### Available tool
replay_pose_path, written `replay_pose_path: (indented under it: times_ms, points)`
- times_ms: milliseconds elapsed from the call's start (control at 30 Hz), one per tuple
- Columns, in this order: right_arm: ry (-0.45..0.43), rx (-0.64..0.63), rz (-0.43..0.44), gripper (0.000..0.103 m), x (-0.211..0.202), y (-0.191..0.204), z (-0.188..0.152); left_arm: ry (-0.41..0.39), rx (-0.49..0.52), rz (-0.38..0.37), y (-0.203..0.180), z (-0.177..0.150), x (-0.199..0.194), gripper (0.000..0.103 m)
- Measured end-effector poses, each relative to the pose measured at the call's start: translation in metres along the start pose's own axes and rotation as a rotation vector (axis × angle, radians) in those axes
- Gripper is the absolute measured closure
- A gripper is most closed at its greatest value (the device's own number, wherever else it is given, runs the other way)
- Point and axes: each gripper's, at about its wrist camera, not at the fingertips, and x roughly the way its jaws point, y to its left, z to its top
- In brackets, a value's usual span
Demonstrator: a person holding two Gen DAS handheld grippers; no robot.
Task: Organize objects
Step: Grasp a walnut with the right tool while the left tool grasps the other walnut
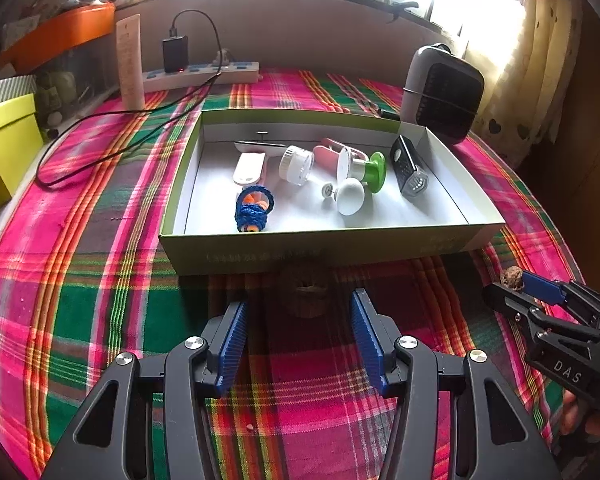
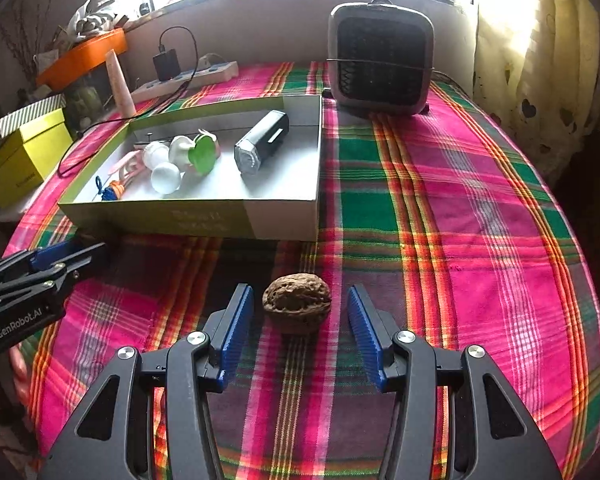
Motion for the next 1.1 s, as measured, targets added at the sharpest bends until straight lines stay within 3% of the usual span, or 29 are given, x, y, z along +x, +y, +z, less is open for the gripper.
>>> replay_pose_path:
  times_ms: [167,300,700,1000,1100]
  points:
    - [0.0,0.004,0.004,0.053,-0.0003,0.0002,0.0004,-0.001,-0.001,0.007,-0.0004,0.0006,0.0009,0.054]
    - [0.0,0.003,0.003,0.053,-0.0006,-0.0001,0.0001,-0.003,-0.005,0.022,0.001,0.0013,0.0013,0.064]
    - [-0.003,0.013,0.011,0.053,-0.0008,-0.0016,0.0007,-0.003,-0.002,0.022,-0.0001,0.0004,0.0011,0.074]
    - [-0.006,0.013,0.016,0.068,-0.0012,-0.0019,0.0007,-0.003,-0.001,0.024,0.0003,0.0006,0.001,0.074]
    - [-0.006,0.012,0.018,0.069,-0.0016,-0.0012,0.0005,-0.003,0.0,0.024,0.0,0.0003,0.001,0.074]
